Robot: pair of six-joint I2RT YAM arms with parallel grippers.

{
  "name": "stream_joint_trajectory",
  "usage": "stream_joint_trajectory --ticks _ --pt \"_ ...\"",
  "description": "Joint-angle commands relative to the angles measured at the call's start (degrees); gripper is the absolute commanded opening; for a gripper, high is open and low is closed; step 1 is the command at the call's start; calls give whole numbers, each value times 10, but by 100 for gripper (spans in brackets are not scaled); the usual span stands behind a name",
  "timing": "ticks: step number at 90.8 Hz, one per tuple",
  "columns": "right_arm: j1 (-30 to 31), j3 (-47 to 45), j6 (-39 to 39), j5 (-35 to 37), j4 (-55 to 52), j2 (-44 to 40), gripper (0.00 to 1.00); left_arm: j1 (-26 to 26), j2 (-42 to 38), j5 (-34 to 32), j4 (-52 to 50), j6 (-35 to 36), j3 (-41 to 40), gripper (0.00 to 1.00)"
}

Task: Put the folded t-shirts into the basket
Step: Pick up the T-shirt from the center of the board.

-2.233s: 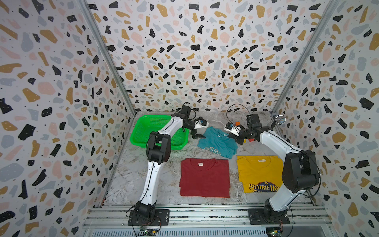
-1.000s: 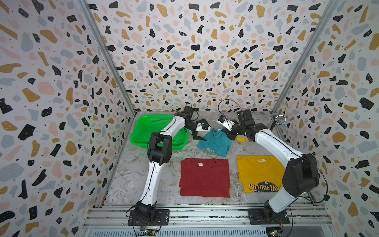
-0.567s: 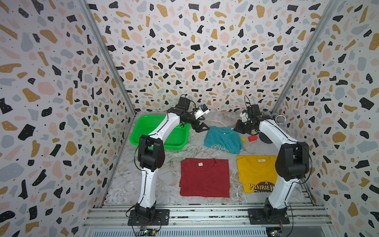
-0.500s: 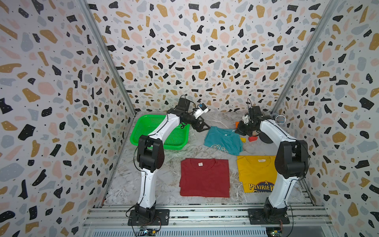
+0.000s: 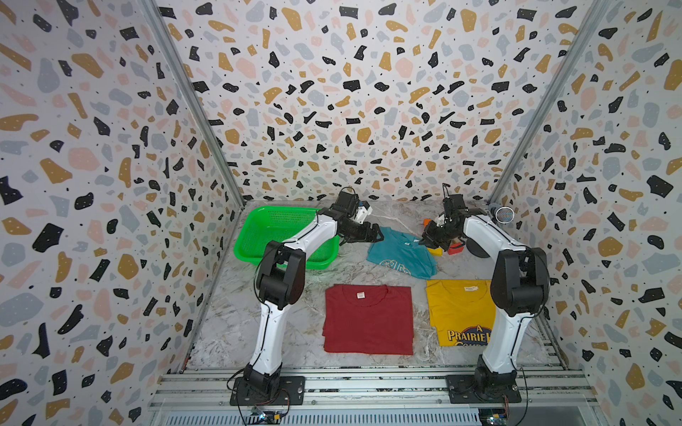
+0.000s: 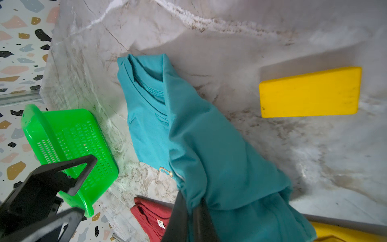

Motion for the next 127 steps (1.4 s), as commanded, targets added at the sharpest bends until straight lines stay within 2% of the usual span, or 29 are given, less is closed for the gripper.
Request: stream_joint_trajectory --ticks 1,10,30,37,49,69,81,96,105,114,127 --pt "-1 20 -3 8 -17 -32 0 4 42 -55 -14 -41 36 87" --pt "-1 19 -8 7 -17 -32 0 4 74 -63 -8 -51 61 82" --pt "-3 19 -14 8 -17 -36 0 -2 153 -31 -44 -63 156 75" --pt "-4 19 -15 7 -17 -36 0 -4 161 -32 -47 -67 162 74" --pt "-6 17 -16 2 -17 -37 0 -4 172 -2 -46 -70 164 63" --pt "-9 15 -17 -13 -17 -33 0 -9 173 15 -74 -74 168 60" --pt "-10 13 -21 -19 -17 -31 0 -11 172 20 -75 -71 159 45" --pt "-13 6 -30 -25 -16 -27 0 -11 165 -5 -91 -67 166 16" --pt "-19 6 -35 -29 -17 -22 0 -12 147 6 -87 -67 151 1" --pt "-24 9 -37 -33 -17 -13 0 -12 117 36 -77 -82 114 0" --pt "-24 24 -42 -51 -19 8 0 -9 52 63 -54 -104 17 0"
